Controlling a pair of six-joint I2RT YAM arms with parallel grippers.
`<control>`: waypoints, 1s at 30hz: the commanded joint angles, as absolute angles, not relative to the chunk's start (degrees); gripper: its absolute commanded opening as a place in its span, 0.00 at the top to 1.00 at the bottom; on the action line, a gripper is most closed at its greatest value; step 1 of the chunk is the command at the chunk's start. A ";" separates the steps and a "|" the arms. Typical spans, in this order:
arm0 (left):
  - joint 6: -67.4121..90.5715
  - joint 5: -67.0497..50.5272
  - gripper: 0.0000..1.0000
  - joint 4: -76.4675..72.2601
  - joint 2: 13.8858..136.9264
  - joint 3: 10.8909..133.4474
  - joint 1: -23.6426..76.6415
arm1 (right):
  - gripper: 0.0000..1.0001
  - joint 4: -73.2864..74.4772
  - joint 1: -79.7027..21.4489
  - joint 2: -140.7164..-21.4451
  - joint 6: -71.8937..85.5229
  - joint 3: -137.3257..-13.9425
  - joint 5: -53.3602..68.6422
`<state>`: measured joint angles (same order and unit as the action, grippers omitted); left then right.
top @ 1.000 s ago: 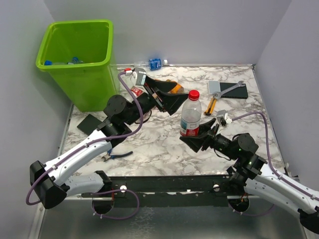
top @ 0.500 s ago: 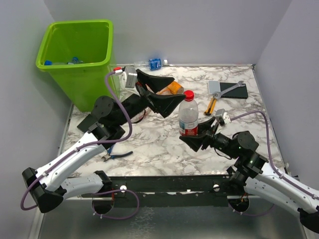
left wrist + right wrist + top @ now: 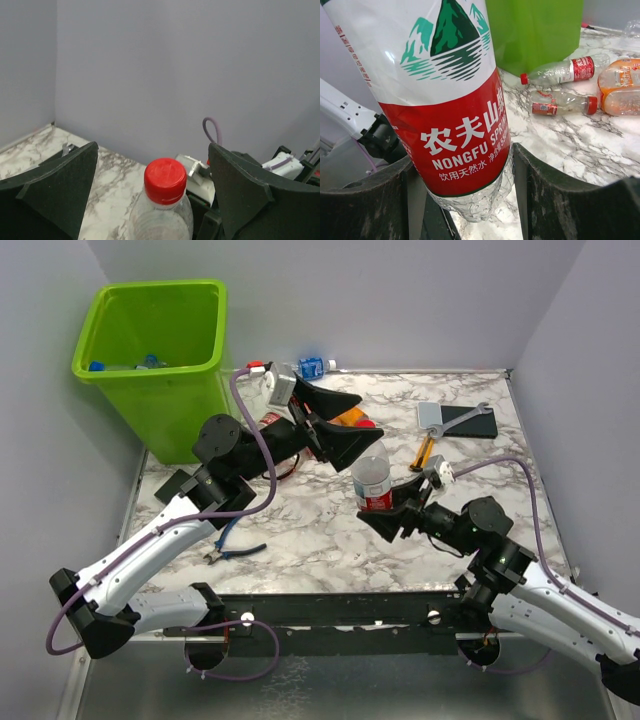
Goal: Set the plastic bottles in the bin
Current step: Place the plastic bottle in the trash bin.
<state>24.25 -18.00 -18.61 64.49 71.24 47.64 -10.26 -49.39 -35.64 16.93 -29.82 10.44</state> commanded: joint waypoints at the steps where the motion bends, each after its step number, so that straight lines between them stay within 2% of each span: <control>1: 23.13 -21.23 0.12 -15.20 64.74 71.54 47.70 | 0.65 -9.12 -49.46 -35.58 15.89 -31.82 10.71; 11: 24.52 -23.16 0.35 -14.99 65.58 70.71 47.74 | 0.65 -9.47 -49.48 -36.61 16.01 -31.64 10.63; 14: 24.52 -23.20 0.35 -14.72 65.56 70.50 47.73 | 0.65 -9.39 -49.48 -36.72 16.00 -31.77 10.47; 18: 24.52 -23.20 0.29 -13.51 65.82 70.25 47.79 | 0.65 -9.40 -49.43 -36.56 15.96 -31.82 10.27; 22: 24.53 -22.75 0.35 -12.72 65.96 69.73 47.76 | 0.65 -9.40 -49.45 -36.65 15.91 -31.82 10.20; 24: 24.39 -22.55 0.43 -12.47 65.95 69.62 47.76 | 0.65 -9.29 -49.46 -36.57 15.95 -31.71 10.17; 28: 23.96 -20.63 0.74 -12.38 65.46 69.65 47.76 | 0.63 -9.14 -49.44 -36.50 16.05 -31.94 10.23; 29: 23.78 -20.01 0.79 -12.33 65.24 69.74 47.73 | 0.58 -8.80 -49.43 -36.55 16.28 -32.13 9.97; 30: 23.43 -19.32 0.86 -12.23 65.10 69.92 47.79 | 0.45 -8.24 -49.48 -36.56 16.68 -32.47 9.52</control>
